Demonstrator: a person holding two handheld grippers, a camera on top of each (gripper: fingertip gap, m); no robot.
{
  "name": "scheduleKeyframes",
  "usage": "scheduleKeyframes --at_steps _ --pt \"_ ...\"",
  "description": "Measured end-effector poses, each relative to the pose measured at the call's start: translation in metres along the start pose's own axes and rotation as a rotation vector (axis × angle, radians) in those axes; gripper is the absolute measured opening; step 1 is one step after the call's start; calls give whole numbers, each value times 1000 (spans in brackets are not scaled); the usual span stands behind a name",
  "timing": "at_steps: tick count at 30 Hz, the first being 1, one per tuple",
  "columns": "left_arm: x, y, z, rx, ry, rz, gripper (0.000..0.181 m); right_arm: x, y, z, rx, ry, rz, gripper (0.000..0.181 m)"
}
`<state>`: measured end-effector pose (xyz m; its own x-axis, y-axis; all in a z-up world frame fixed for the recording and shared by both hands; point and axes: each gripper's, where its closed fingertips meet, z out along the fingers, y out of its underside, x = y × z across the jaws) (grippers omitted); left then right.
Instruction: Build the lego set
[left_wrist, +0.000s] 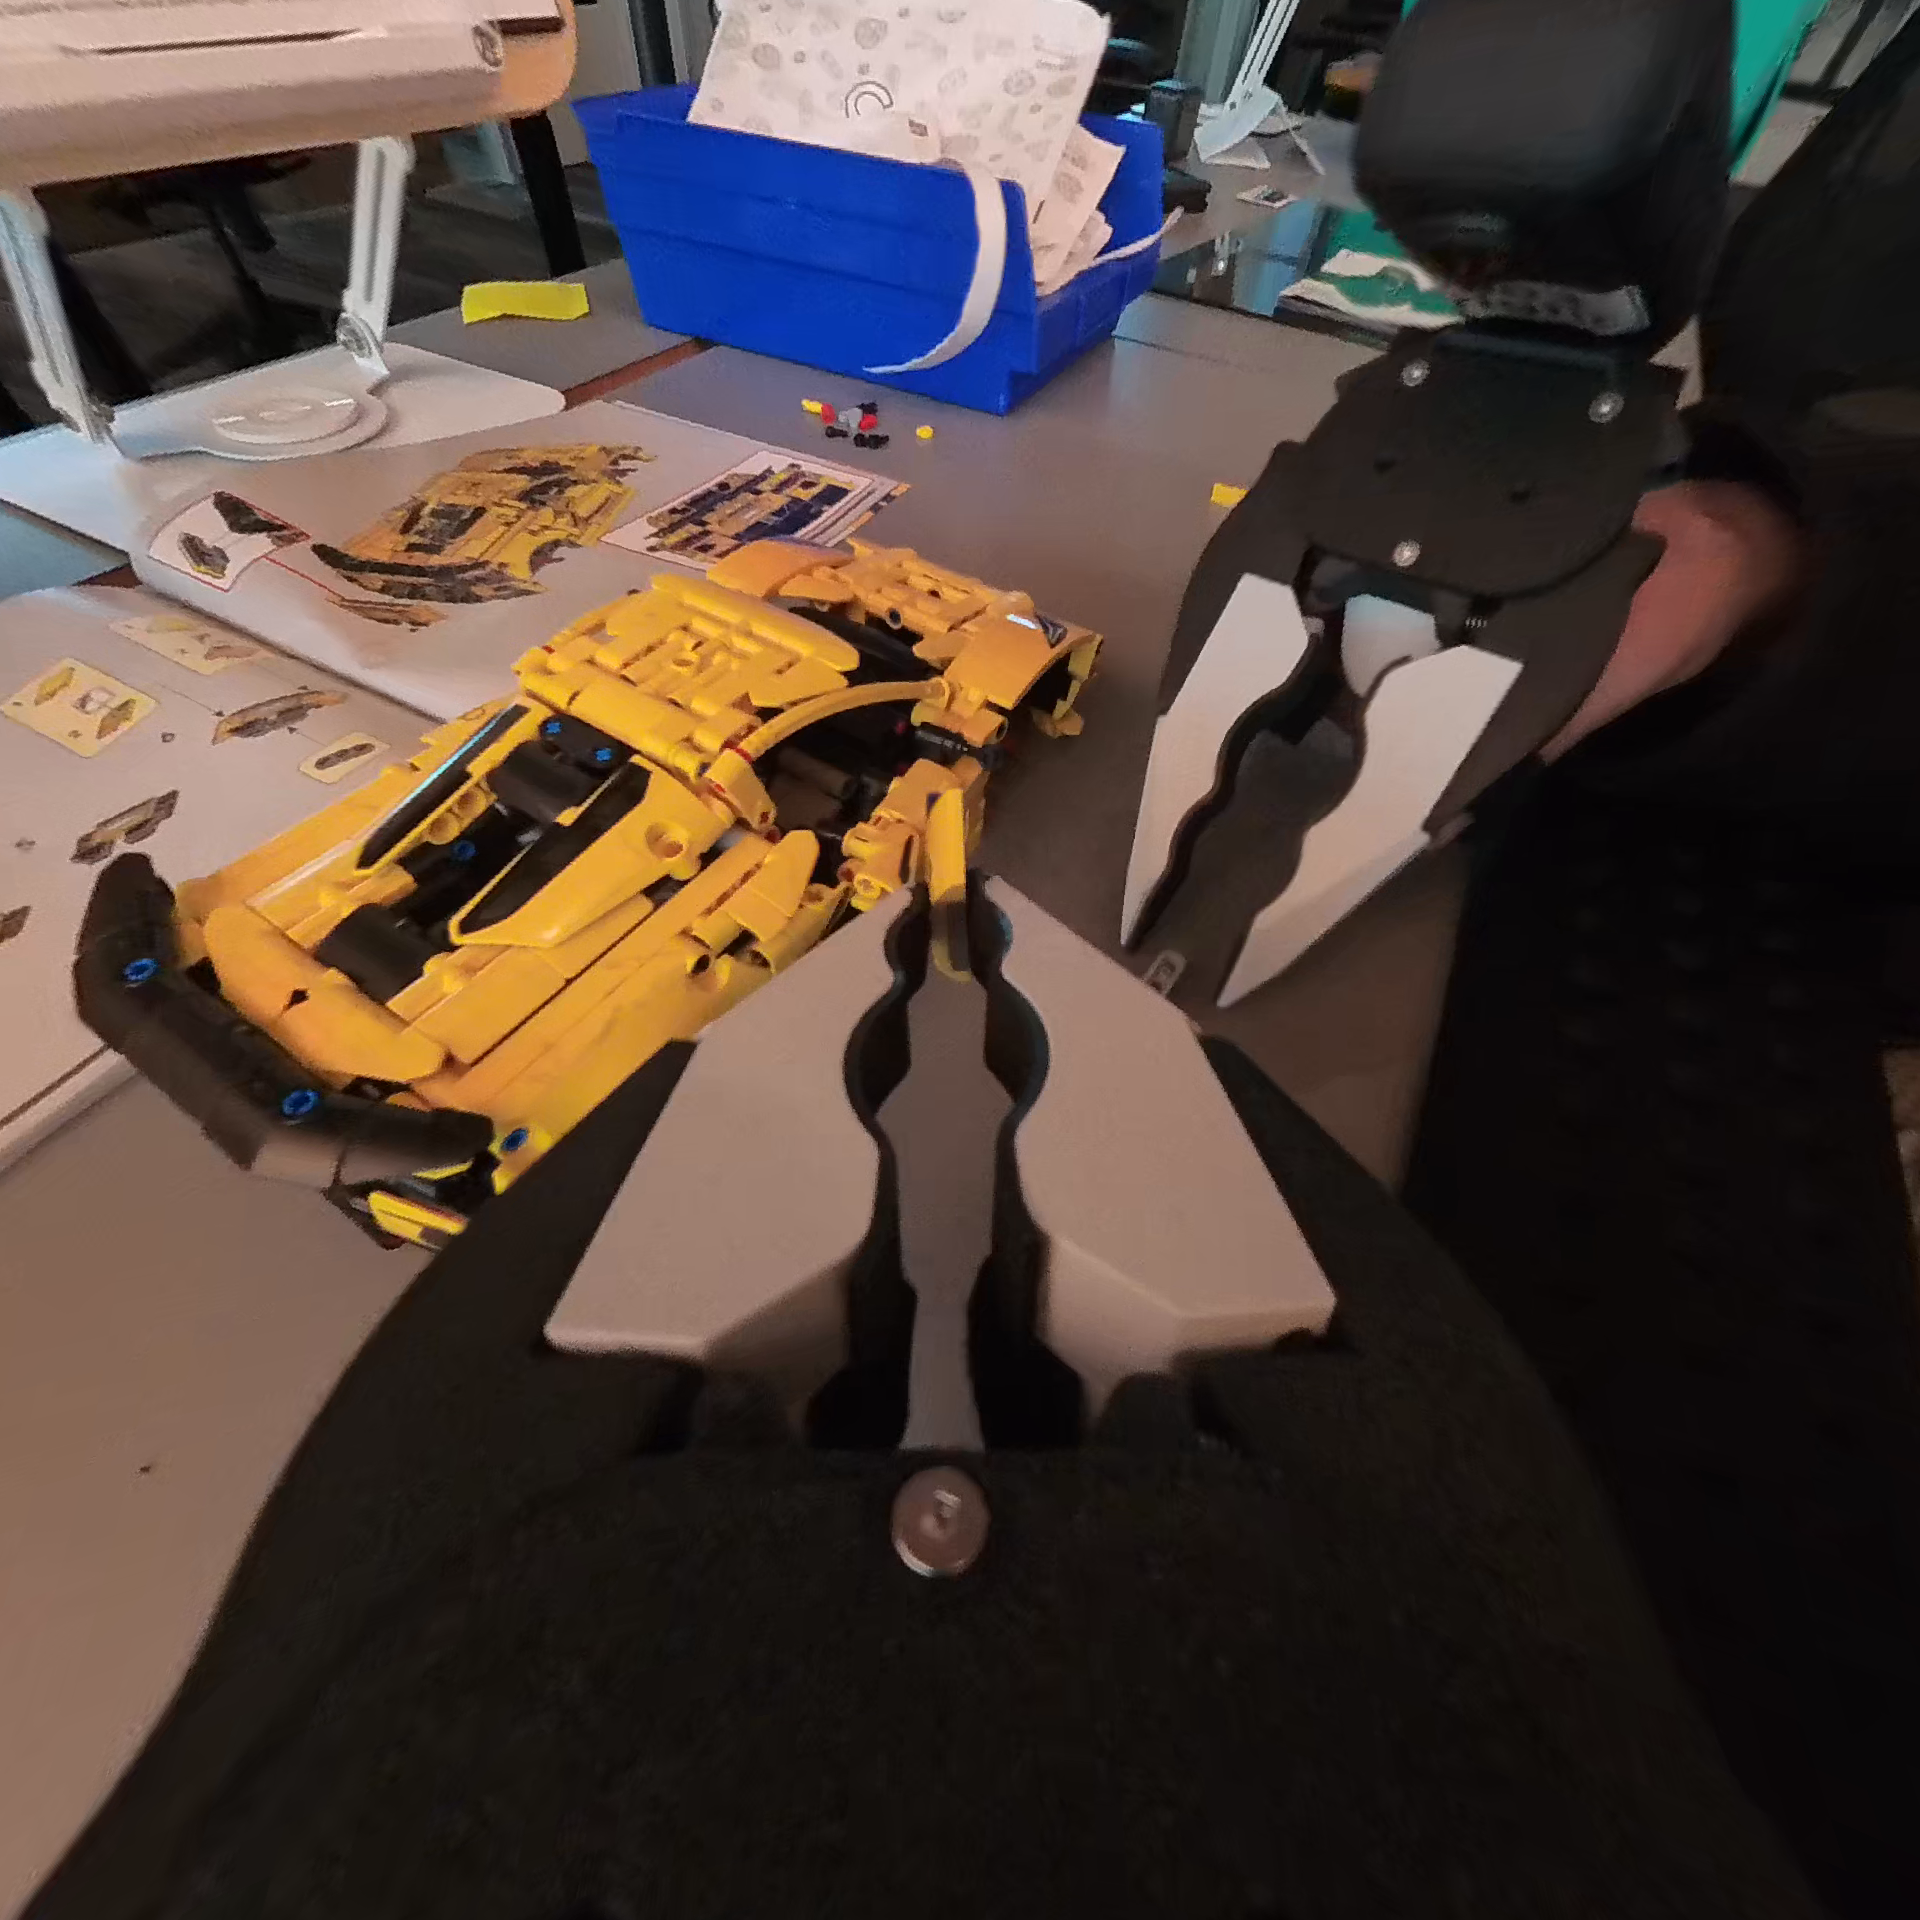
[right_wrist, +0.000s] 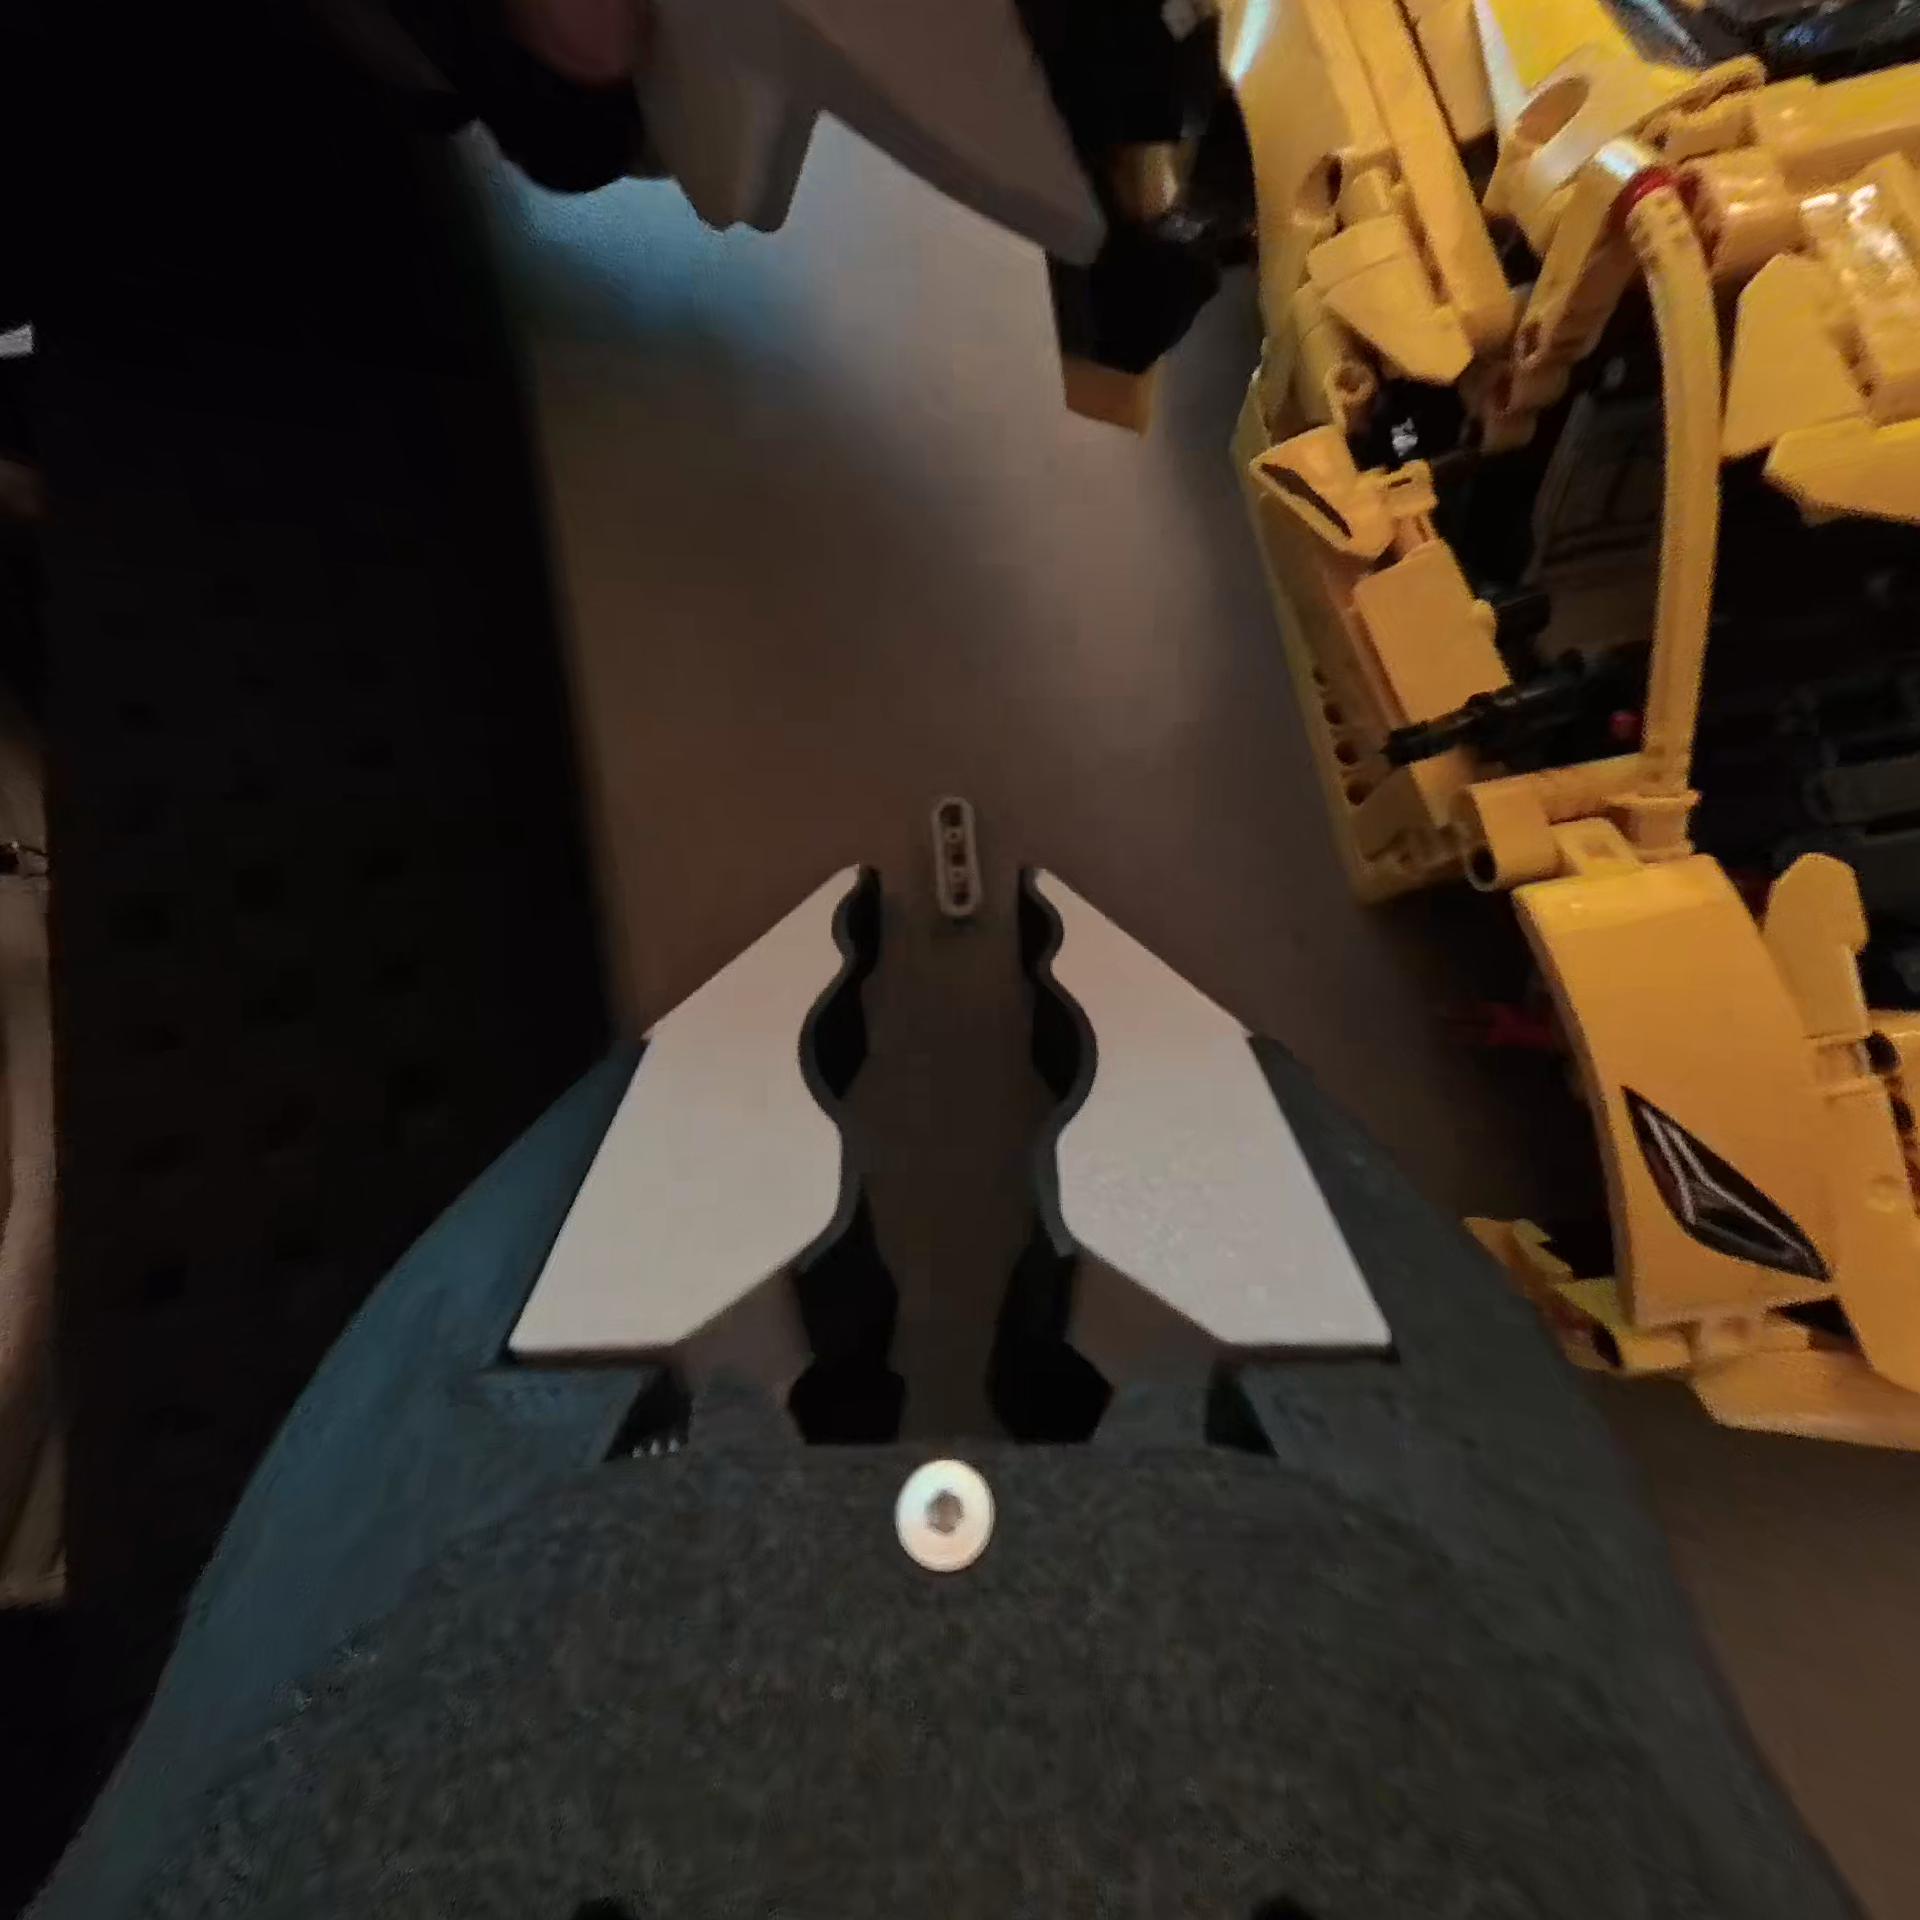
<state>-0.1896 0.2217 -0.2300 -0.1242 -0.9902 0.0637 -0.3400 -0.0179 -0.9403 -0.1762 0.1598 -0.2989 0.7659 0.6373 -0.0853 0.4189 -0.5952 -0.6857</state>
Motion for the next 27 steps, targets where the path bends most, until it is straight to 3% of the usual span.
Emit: scheduleKeyframes --at_steps 6,13,15,18,20,23,25,27 --pt "2 1 1 -6 11 -4 6 -1 -1 -6 -107 90 -178 25" --pt "4 -1 -1 14 42 -45 6 5 -1 3 -159 103 -101 18" --pt "8 -4 -3 38 76 -63 6 7 0 5 -167 109 -91 9" --pt "15 -15 -9 103 152 -112 6 9 -2 2 -172 107 -76 9" --pt "21 -24 -15 160 225 -167 6 6 -30 -10 -19 84 -44 9" --pt "30 -38 -26 240 350 -258 6 6 -91 -52 343 42 50 8" --pt "34 -46 -35 289 428 -310 6 -7 -122 -77 548 -96 87 7" --pt "37 -51 -41 321 479 -336 6 -15 -128 -75 554 -207 124 7"
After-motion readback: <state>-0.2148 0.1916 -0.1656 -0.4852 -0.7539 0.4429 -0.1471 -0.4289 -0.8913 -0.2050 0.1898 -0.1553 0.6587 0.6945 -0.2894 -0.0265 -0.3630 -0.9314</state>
